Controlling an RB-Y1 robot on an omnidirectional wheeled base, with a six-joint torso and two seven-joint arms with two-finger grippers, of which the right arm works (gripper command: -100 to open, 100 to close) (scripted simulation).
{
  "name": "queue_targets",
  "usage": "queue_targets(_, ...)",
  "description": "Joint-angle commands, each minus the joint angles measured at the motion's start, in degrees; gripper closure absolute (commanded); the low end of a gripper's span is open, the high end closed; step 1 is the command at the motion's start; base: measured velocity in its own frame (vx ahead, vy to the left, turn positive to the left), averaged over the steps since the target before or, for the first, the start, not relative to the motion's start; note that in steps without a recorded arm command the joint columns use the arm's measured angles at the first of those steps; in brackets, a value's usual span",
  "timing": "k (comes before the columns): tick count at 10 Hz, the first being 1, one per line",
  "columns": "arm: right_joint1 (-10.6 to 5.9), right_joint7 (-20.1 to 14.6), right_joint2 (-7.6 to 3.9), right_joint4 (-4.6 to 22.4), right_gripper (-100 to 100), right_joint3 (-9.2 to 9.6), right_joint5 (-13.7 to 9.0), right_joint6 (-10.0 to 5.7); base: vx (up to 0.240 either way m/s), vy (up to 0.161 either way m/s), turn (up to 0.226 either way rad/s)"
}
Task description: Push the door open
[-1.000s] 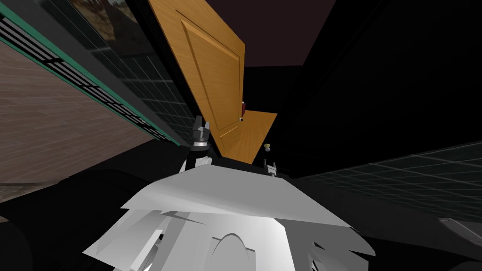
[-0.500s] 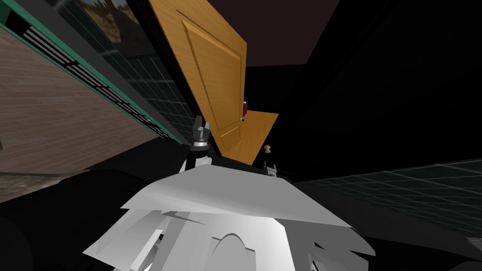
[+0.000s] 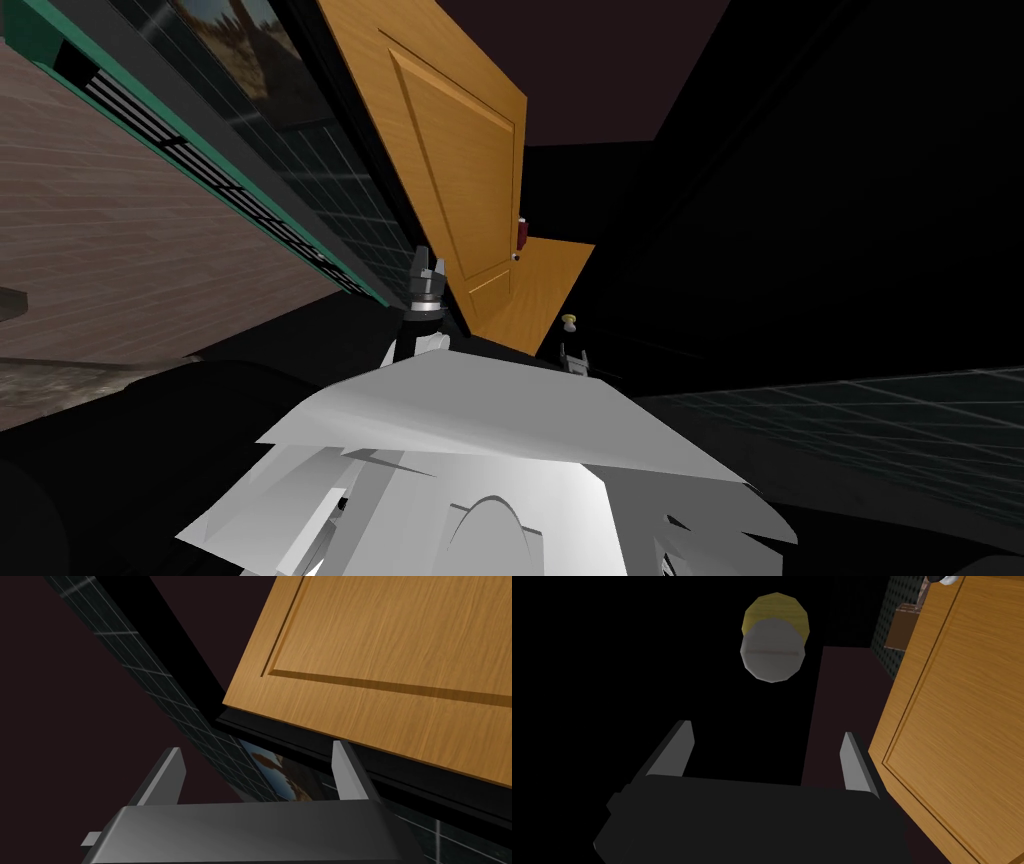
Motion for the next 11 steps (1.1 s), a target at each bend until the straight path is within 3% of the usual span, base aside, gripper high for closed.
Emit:
queue_targets(1, -0.58, -0.14, 0.06, 0.51, -100, -0.34, 0.04, 0.1, 0.193, -0.028, 0.018)
queue_targets(7, -2.17, -0.53, 0.19, 1.9, -100, -1.35, 0.16, 0.44, 0.171, -0.027, 0.017)
queue_targets(8, -2.17, -0.53, 0.19, 1.9, 100, -1.35, 0.16, 0.44, -0.013, -0.004, -0.01)
queue_targets(11, -2.17, -0.53, 0.19, 1.9, 100, -1.35, 0.16, 0.44, -0.014, -0.003, 0.008)
